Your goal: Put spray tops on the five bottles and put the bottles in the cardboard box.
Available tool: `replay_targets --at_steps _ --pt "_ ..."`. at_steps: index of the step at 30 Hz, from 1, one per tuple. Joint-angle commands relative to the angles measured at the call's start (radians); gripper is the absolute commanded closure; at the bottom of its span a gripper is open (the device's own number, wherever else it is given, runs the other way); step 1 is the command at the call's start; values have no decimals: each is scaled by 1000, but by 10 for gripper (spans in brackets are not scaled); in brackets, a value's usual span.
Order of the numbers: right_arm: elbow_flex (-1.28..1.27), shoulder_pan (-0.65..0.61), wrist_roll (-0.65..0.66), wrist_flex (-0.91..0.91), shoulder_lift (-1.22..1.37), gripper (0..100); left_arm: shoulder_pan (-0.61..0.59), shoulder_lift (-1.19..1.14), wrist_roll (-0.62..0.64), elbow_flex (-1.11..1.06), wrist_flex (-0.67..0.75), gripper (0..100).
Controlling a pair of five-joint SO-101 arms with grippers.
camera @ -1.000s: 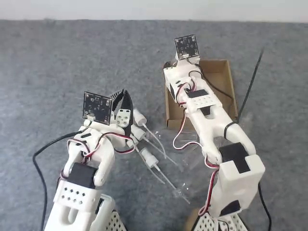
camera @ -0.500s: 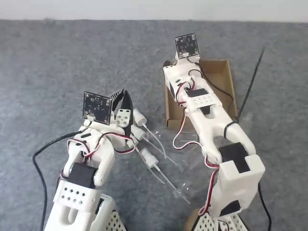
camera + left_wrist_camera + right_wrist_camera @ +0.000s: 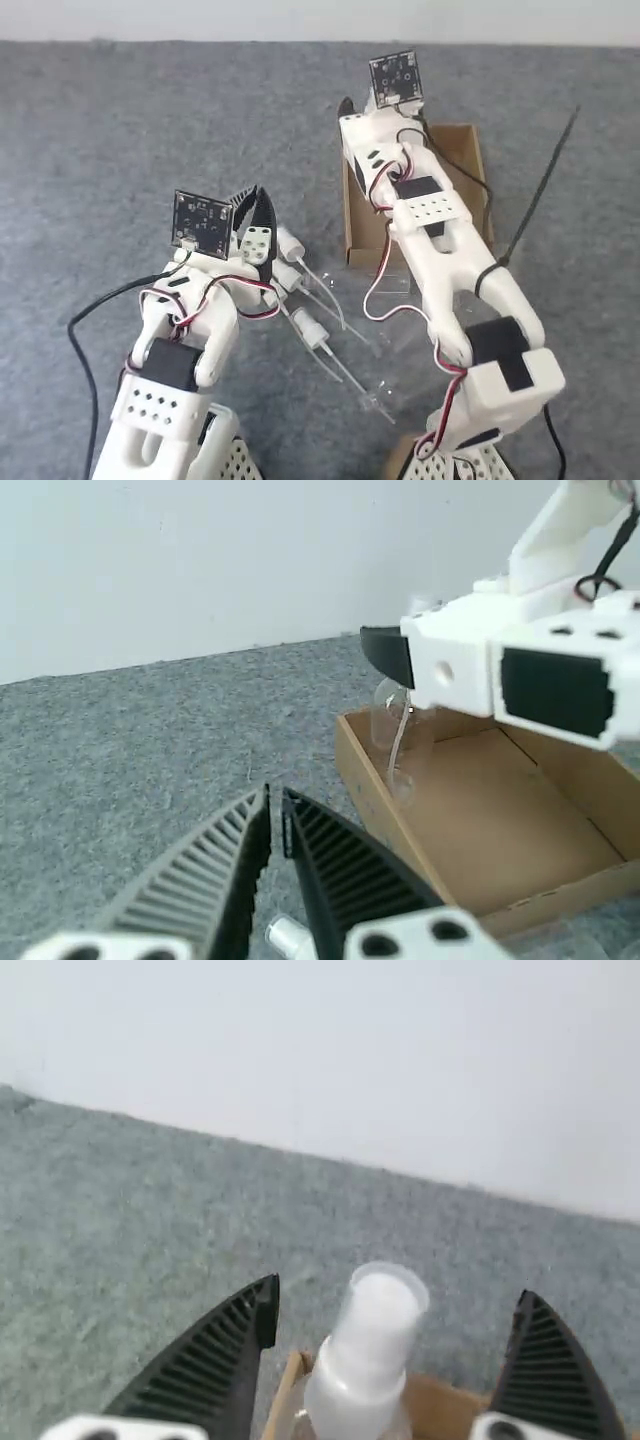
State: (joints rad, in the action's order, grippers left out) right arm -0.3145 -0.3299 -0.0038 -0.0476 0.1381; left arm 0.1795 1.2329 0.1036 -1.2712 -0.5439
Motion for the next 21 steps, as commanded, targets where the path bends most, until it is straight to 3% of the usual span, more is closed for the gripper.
replay_targets --at_steps 1,21 --pt "68 2 -2 -1 -125 698 -5 9 -8 8 21 990" --pt "63 2 -2 -455 -524 698 0 12 -8 -1 21 990"
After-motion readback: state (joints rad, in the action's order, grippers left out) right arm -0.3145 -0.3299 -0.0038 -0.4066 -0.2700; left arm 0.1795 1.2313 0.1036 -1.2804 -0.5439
